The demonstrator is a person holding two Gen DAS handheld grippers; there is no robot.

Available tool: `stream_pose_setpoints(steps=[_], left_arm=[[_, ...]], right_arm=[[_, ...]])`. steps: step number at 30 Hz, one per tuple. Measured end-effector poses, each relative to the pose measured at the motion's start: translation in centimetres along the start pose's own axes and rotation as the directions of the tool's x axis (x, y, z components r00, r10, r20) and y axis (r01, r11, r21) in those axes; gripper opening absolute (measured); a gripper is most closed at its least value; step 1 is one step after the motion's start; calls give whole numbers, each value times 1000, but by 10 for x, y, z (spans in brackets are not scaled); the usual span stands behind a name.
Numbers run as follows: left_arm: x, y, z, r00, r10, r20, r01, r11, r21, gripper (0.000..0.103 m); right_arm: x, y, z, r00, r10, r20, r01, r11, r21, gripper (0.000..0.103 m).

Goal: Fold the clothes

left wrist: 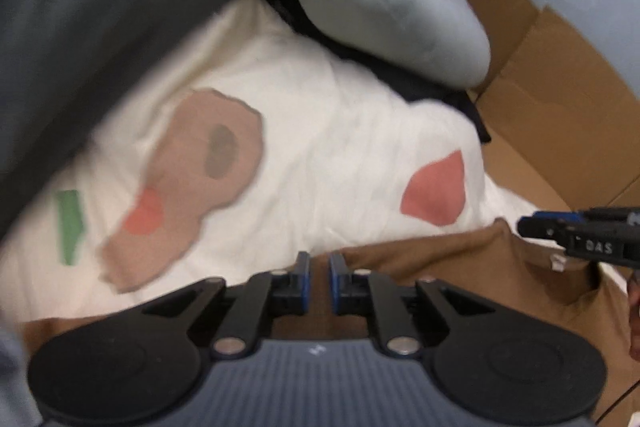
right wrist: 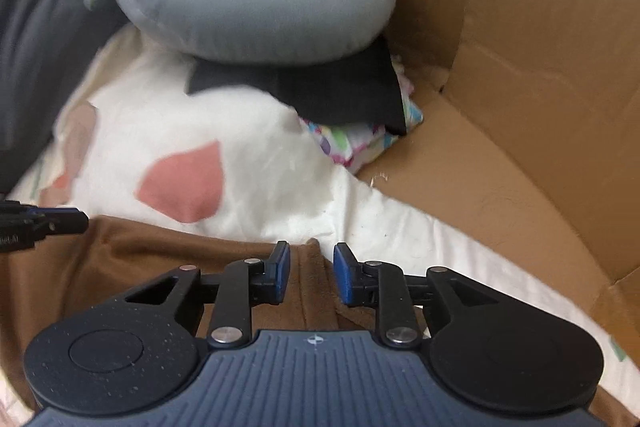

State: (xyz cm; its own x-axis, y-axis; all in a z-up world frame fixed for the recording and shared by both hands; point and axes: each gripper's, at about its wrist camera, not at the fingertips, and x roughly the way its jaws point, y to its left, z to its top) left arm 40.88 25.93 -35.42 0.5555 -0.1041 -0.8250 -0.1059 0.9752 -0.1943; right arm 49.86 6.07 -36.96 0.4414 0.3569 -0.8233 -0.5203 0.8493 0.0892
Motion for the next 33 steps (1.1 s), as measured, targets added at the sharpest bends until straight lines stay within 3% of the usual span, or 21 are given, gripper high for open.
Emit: stream_pose_setpoints(steps=[2, 7, 16, 23, 33], left_arm=[[-24, 10, 1, 1000, 24, 18, -24, 1000, -3, 13], [-81, 38, 0, 993, 105, 54, -103, 994, -25, 29], [-142, 70, -56, 982, 185, 20, -181, 973, -142, 28], [-154, 67, -108, 987, 160, 18, -150, 953, -263, 26], [-134, 66, -156, 992, 125, -2, -118, 933, -341, 28]], right_arm=[[-15, 1, 0, 1000, 21, 10, -21, 1000, -15, 32], [-42, 6, 3, 998, 62, 24, -61, 997, -41, 32], [-65, 32, -14, 988, 150, 28, -147, 985, -88, 36], [-76, 56, -32, 981, 195, 1, -193, 970, -149, 36], [-76, 88, -69, 968, 241, -74, -251, 947, -202, 36]])
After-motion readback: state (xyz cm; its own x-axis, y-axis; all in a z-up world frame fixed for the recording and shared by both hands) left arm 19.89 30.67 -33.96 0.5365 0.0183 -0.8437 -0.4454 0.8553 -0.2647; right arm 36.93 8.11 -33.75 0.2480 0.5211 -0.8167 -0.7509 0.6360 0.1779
